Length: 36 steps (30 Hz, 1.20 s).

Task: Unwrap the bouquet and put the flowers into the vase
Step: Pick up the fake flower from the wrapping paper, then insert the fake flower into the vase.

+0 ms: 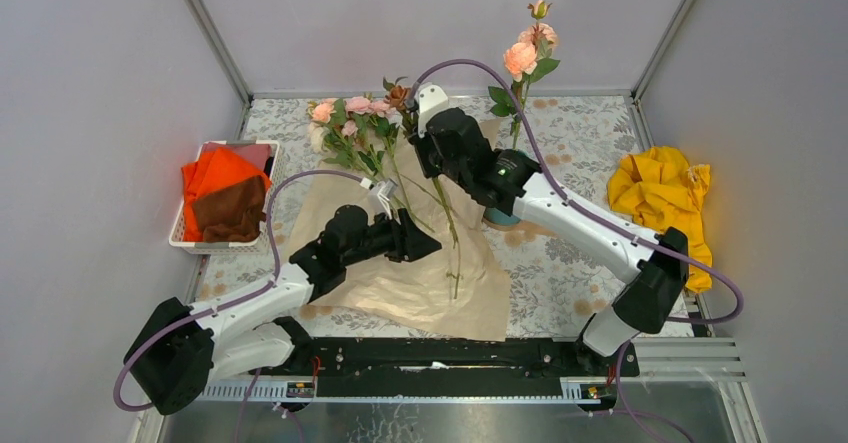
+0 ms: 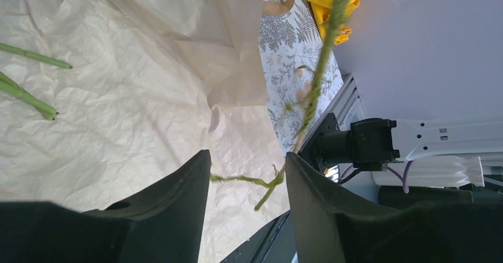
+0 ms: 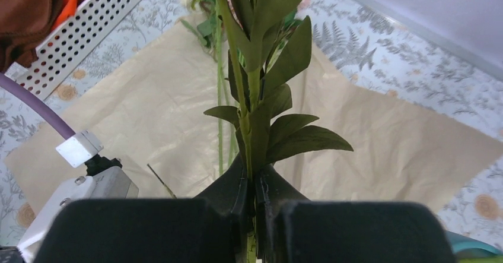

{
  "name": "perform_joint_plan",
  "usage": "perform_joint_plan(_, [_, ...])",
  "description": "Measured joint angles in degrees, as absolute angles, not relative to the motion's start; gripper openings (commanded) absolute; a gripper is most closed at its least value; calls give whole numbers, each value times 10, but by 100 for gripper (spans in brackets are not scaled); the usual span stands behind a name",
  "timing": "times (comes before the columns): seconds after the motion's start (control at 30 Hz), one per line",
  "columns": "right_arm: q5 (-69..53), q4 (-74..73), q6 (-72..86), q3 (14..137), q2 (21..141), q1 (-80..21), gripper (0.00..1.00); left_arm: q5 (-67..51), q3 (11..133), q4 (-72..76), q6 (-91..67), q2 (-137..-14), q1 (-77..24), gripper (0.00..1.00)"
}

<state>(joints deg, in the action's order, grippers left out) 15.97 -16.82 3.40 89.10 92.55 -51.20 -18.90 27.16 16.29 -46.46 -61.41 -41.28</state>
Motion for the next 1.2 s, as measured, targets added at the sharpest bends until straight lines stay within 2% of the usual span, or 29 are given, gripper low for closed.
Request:
perform_joint_plan(0.27, [211, -171, -23, 919, 874, -511, 0, -182, 262, 158, -465, -604, -413, 67])
perform_joint_plan(0.5, [262, -137, -79, 920, 806, -510, 0, -177, 254, 157, -465, -601, -414, 68])
perform_joint_plan(0.97, [351, 118, -217, 806, 606, -509, 0, -175, 253, 157, -469, -601, -414, 68])
perform_joint_plan(1.2, [371, 223, -286, 776, 577, -509, 0, -175, 251, 157, -470, -601, -415, 67])
